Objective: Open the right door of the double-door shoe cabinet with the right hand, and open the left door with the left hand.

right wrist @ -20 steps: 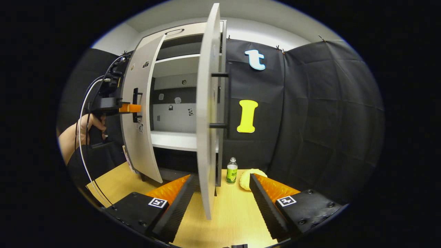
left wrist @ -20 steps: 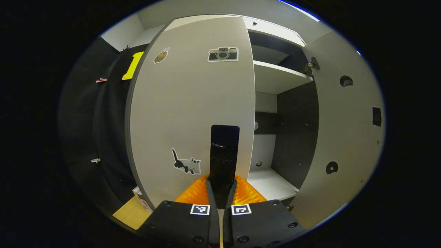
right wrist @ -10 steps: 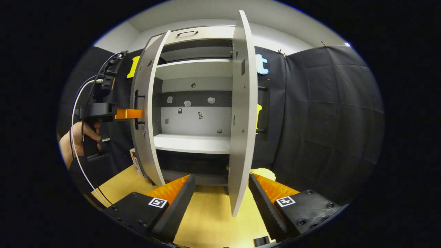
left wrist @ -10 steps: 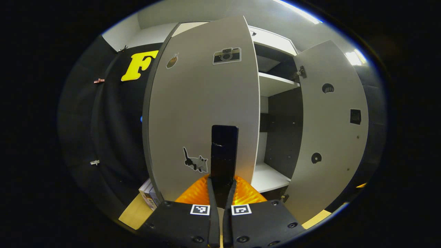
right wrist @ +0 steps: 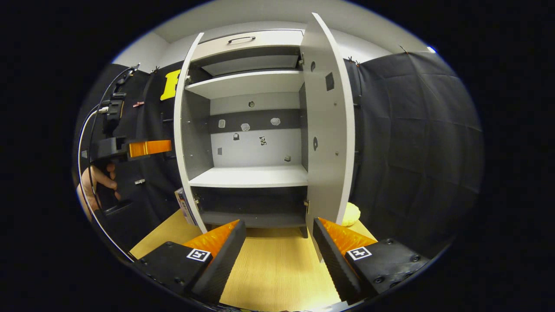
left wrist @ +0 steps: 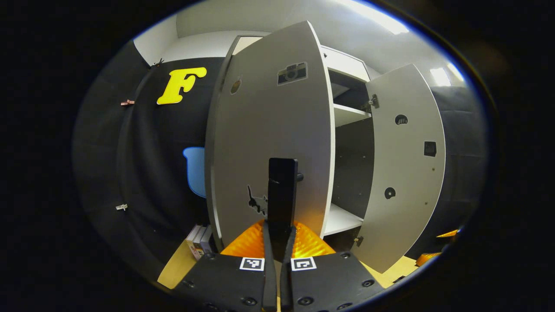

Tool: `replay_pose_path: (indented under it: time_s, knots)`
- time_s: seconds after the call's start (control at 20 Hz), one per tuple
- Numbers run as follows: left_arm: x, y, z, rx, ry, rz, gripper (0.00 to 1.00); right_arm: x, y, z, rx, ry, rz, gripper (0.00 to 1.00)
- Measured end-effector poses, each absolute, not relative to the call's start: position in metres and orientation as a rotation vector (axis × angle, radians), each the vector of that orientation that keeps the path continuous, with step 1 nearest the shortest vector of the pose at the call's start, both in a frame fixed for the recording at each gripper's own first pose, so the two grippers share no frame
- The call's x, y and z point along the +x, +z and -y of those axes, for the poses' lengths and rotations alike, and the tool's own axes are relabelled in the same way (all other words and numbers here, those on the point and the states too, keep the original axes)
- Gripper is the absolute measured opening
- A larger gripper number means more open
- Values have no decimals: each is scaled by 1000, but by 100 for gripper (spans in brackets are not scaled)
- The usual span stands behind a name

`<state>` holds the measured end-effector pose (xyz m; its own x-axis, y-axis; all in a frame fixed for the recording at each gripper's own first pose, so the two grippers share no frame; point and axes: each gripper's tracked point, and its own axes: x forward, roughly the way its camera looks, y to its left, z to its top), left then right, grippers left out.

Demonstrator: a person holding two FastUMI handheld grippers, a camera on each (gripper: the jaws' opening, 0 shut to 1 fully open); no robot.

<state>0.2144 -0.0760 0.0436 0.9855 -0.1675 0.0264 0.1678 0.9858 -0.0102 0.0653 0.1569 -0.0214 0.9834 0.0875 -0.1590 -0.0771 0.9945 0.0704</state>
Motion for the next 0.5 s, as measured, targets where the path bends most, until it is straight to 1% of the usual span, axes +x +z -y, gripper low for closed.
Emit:
replay_pose_path:
  time_s: [0.3,0.5]
  knots:
    - [210,44,53,-15,-123,37,7,58,-25,-196,46,132,-163,98]
    - [210,45,22,40,-54,52,5,56,-27,-216,33,162,-164,98]
